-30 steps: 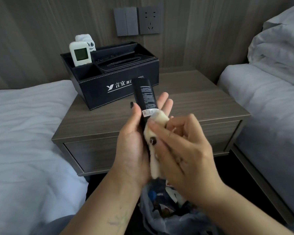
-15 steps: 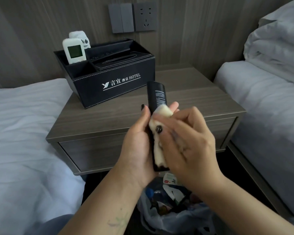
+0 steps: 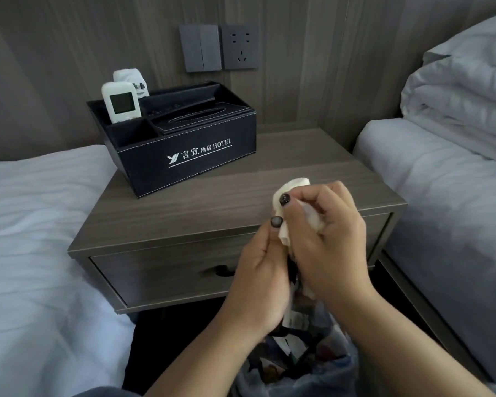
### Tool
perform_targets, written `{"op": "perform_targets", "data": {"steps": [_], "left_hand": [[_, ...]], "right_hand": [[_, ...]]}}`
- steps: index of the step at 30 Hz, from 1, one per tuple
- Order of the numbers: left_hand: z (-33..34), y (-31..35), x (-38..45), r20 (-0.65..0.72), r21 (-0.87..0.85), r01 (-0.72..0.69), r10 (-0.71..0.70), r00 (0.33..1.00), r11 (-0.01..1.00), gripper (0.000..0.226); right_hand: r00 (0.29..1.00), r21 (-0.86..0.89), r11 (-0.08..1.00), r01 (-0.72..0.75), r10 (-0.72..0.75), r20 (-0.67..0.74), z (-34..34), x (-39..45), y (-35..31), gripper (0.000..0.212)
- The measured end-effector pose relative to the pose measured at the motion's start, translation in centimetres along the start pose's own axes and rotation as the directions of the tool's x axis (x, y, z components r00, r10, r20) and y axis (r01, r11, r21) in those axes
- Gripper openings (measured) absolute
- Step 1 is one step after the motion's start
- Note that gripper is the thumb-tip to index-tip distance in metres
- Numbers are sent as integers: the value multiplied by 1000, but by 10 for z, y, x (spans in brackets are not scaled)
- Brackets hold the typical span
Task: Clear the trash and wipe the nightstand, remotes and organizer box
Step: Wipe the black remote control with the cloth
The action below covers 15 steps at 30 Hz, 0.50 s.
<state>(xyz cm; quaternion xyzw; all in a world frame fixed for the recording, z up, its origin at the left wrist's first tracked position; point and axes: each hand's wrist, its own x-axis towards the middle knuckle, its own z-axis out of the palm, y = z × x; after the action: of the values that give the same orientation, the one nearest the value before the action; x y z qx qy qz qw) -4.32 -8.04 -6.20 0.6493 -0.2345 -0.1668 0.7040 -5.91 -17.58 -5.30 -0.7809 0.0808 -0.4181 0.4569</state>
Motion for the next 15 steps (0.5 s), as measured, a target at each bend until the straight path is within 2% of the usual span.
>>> {"op": "perform_targets", "data": {"steps": [2, 5, 7, 9, 12, 15], "left_hand": [[1, 2, -1, 62, 76, -13, 9, 998, 997, 39], [1, 6, -5, 167, 94, 15, -30, 986, 995, 50], [-3, 7, -7, 158, 142, -23, 0, 987, 990, 53], [-9, 7, -7, 128, 262, -84, 51, 990, 961, 59], [-18, 5, -5, 129, 526, -196, 150, 980, 827, 72], [-22, 6, -5, 172, 748, -279, 230, 958, 603, 75]], "right_hand": [[997, -5, 998, -60, 60, -42, -6, 15, -1, 18], [987, 19, 991, -130, 131, -88, -16, 28, -3, 23], [989, 36, 990, -136, 137, -50, -18, 22, -8, 23], [992, 29, 992, -126, 126, -24, -19, 16, -9, 17], [959, 109, 953, -282, 278, 46, -24, 21, -1, 8], [872, 49, 882, -470, 454, 184, -30, 29, 6, 15]]}}
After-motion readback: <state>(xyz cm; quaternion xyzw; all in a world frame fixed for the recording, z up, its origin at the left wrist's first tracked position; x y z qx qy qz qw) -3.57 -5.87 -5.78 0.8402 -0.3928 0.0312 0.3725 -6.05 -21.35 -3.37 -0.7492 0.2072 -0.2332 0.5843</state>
